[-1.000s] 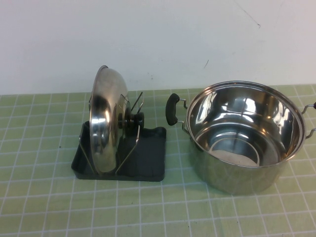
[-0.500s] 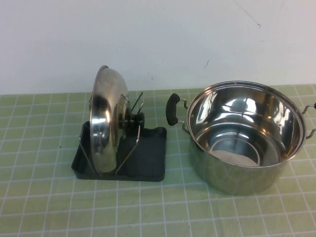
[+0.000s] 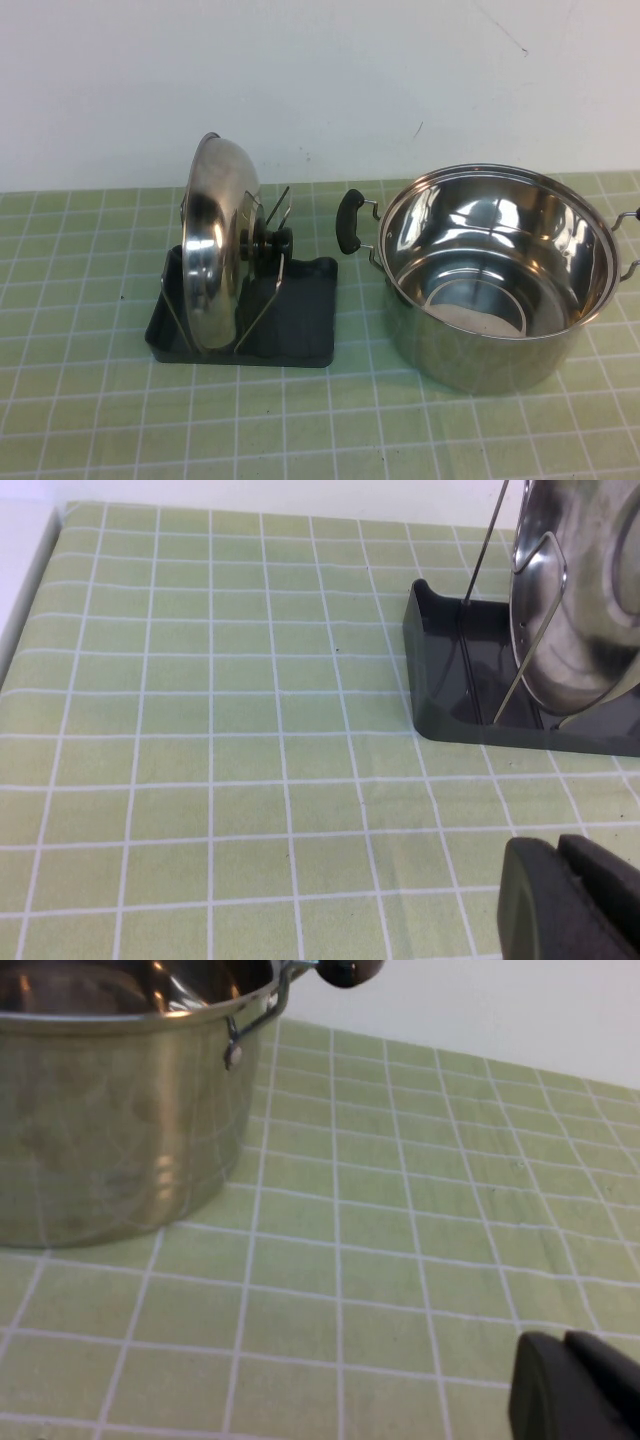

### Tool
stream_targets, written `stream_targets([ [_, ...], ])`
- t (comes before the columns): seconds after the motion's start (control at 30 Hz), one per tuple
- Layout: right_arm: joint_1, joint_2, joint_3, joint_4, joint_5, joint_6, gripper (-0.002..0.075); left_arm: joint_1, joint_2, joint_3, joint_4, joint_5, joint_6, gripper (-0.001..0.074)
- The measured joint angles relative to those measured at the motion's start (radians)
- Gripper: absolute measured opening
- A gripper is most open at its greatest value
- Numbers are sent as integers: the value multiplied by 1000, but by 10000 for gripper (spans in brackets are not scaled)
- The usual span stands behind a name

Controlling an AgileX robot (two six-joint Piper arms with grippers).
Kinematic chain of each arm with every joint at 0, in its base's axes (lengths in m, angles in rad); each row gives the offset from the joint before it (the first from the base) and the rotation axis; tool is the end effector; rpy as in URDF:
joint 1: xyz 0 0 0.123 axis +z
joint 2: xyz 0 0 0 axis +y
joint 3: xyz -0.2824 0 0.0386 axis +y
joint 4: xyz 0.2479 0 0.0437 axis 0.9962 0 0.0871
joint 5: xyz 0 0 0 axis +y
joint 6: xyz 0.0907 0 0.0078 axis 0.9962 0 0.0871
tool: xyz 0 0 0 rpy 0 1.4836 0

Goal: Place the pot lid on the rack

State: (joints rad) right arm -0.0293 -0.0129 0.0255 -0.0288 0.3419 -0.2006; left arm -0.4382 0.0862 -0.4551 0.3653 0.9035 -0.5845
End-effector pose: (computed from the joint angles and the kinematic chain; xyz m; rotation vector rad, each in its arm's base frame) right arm 0.0533 -0.0024 0.1744 -0.1757 1.8337 -0.1890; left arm 0.0266 0.0158 0.2807 -0.0990 1.9721 -0.2343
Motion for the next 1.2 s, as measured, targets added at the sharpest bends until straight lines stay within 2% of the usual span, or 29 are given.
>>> stream_targets([
  [0.23,-2,0,-1,-72,4,27,-1,0,0,0,0,0,0,0],
  [0.53,-39,0,-1,-74,6,51,-1,0,0,0,0,0,0,0],
  [0.83,40,0,-2,-67,10,97,-1,0,0,0,0,0,3,0],
  [1.2,44,0,-2,-67,10,119,-1,0,0,0,0,0,3,0],
])
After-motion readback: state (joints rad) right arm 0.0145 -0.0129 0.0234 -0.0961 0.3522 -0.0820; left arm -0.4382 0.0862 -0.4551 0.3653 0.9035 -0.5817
